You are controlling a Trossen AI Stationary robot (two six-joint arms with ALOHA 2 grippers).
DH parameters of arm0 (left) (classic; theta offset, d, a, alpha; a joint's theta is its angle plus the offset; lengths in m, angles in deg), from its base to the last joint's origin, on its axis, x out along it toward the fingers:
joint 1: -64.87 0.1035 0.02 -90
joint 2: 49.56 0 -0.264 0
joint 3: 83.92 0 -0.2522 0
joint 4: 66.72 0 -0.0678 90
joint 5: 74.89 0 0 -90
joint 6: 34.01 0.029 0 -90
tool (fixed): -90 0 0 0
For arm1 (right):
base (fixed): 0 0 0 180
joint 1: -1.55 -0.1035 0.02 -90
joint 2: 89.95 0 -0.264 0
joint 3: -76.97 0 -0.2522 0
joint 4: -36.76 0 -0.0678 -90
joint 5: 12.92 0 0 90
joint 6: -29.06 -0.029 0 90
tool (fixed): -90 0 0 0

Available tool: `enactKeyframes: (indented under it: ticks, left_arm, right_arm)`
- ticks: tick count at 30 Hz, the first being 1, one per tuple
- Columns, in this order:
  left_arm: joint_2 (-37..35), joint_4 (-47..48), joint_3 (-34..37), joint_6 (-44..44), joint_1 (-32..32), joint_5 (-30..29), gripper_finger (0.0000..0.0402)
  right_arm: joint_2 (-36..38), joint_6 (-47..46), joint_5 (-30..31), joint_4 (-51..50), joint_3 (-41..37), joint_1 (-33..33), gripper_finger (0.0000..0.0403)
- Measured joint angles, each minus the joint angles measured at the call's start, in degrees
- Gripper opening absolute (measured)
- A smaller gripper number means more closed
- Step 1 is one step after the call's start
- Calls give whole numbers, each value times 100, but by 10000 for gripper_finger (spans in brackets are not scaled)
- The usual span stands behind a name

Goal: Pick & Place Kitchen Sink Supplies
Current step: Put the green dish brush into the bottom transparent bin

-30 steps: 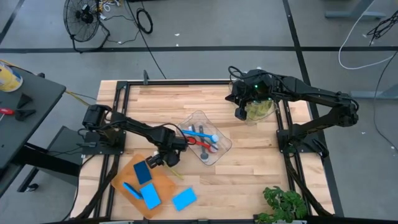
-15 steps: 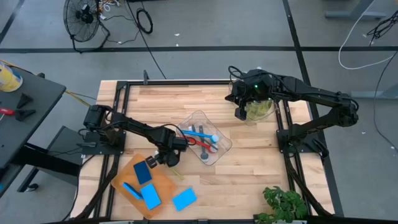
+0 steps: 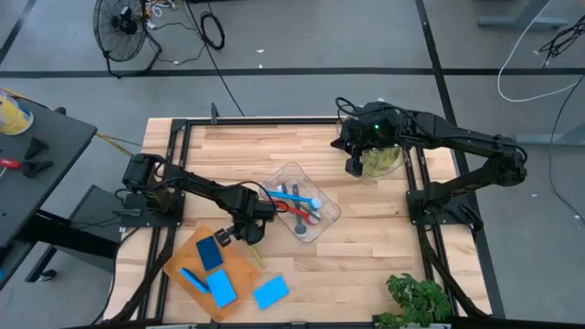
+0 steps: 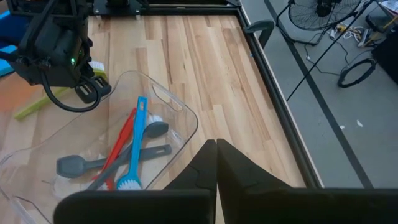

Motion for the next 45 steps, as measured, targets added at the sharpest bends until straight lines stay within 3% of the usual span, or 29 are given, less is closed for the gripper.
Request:
enactKeyframes:
  ticks: [10,26,33,45]
  left_arm:
    - [15,245,-166,-8,-2,-59,22]
    - [-14,1845,-1560,-14,14,-460,22]
    - [-17,2054,-2333,-312,245,-574,22]
    - [-20,2290,-3514,-472,894,-647,22]
  right_arm:
    - [0,13,0,0,0,-1,6]
    - [19,230,-7,-10,0,-30,3]
    - [221,111,-1056,-52,0,-266,2]
    - [1277,-274,-1210,-535,0,-626,1]
